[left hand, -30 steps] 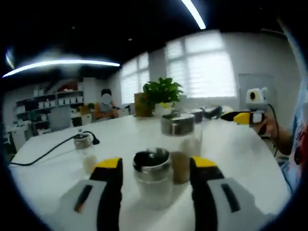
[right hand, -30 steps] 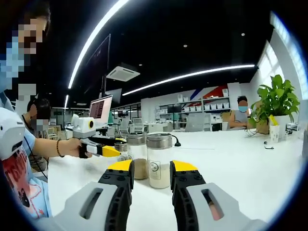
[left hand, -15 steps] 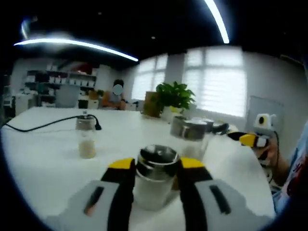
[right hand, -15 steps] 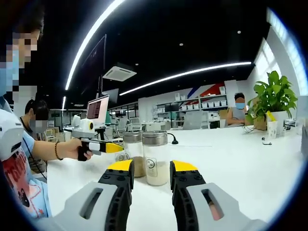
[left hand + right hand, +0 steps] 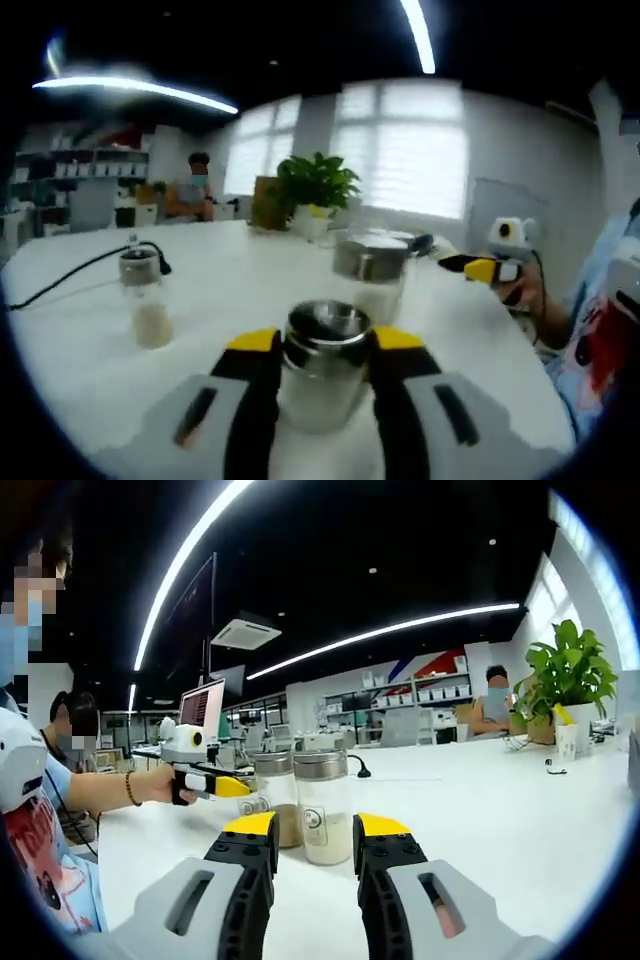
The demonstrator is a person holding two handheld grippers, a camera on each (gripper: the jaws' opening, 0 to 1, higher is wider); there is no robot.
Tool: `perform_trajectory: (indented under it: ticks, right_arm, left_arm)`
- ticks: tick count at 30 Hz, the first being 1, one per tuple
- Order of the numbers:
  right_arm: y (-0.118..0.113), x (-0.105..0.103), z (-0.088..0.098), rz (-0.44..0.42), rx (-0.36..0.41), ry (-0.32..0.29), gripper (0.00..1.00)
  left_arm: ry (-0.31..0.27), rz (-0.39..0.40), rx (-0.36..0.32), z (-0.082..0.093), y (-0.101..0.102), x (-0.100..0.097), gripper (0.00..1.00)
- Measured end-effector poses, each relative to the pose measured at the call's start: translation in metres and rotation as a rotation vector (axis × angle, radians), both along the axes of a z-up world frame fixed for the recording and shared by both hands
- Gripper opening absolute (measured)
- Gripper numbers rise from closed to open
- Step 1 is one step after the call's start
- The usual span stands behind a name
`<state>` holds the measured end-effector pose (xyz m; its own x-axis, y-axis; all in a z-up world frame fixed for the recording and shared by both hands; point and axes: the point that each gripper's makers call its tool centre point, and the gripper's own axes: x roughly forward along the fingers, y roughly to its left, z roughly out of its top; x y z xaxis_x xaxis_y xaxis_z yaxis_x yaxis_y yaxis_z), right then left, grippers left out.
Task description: Rotate the seasoning bottle until the label or dispensing opening points toward the visible target arrow and the bottle remains upright within the marked orientation range
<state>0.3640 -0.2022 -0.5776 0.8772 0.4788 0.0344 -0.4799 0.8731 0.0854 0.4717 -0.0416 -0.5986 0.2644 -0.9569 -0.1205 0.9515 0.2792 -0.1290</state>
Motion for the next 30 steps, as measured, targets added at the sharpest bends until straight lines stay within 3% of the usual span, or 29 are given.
perform_trajectory:
  ticks: [1,3,5,17,20,27,30]
  right_arm:
    - [0.001,0.0,0.001,0.002,0.002,0.001,0.29]
    - [0.005,0.0,0.003,0.007,0.01,-0.005,0.28]
    - [0.011,-0.002,0.015,0.031,0.083,-0.036,0.27]
    - [0.023,-0.007,0.031,0.069,0.042,-0.108,0.27]
    - [0.022,-0.006,0.031,0.061,0.031,-0.112,0.27]
    - [0.026,-0.004,0.034,0.066,0.035,-0.114,0.27]
    - [0.027,-0.003,0.035,0.063,0.023,-0.119,0.27]
  left_arm:
    - [0.027,-0.027,0.007,-0.001,0.001,0.001,0.36]
    - [0.006,-0.104,0.042,-0.001,0.0,-0.001,0.36]
    - [0.004,-0.15,0.054,-0.001,-0.001,-0.003,0.36]
    - [-0.036,-0.372,0.022,-0.003,-0.005,-0.006,0.36]
    - [-0.017,-0.422,-0.003,-0.005,-0.006,-0.01,0.36]
    - [0.037,-0.52,0.006,-0.01,-0.005,-0.01,0.36]
    - [0.012,-0.56,0.024,-0.015,-0.004,-0.015,0.37]
